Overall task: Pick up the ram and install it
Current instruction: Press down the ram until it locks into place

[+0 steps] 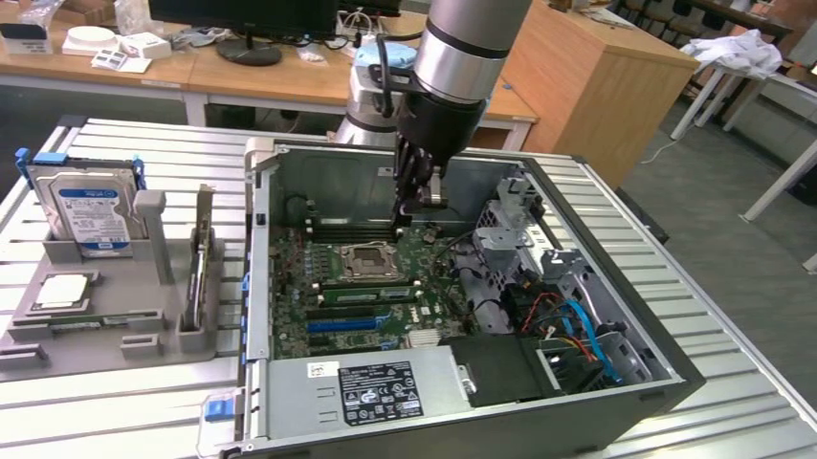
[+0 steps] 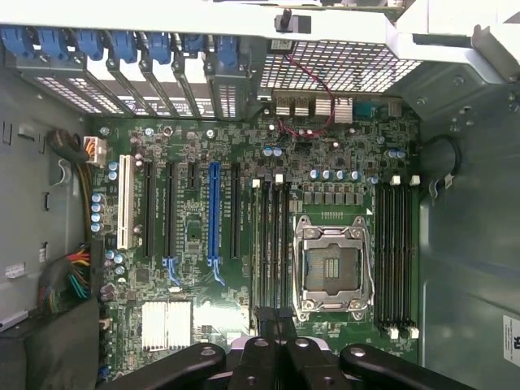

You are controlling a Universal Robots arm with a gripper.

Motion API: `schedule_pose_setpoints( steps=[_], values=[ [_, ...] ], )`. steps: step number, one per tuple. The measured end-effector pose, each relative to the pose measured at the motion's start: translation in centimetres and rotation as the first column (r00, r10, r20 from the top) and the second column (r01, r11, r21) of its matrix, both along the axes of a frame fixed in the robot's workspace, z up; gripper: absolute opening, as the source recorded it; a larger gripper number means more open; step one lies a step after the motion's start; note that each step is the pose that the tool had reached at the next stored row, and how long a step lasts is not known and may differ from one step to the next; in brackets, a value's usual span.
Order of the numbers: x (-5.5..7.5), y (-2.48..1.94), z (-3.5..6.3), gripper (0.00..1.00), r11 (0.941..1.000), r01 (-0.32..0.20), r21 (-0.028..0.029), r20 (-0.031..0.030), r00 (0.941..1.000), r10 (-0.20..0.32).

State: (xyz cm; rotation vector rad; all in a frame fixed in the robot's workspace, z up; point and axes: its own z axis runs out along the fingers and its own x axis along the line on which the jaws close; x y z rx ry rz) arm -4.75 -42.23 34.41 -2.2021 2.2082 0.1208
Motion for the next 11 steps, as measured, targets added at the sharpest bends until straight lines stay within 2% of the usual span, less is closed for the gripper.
schedule_pose_setpoints(
  steps=[6,11],
  values=[
    [0.0,0.0,0.0,0.11,0.9987,0.05,0.0001,0.0006,0.9987,-0.05],
    [0.0,0.0,0.0,0.11,0.9937,0.112,0.0002,0.0018,0.9937,-0.112]
  ],
)
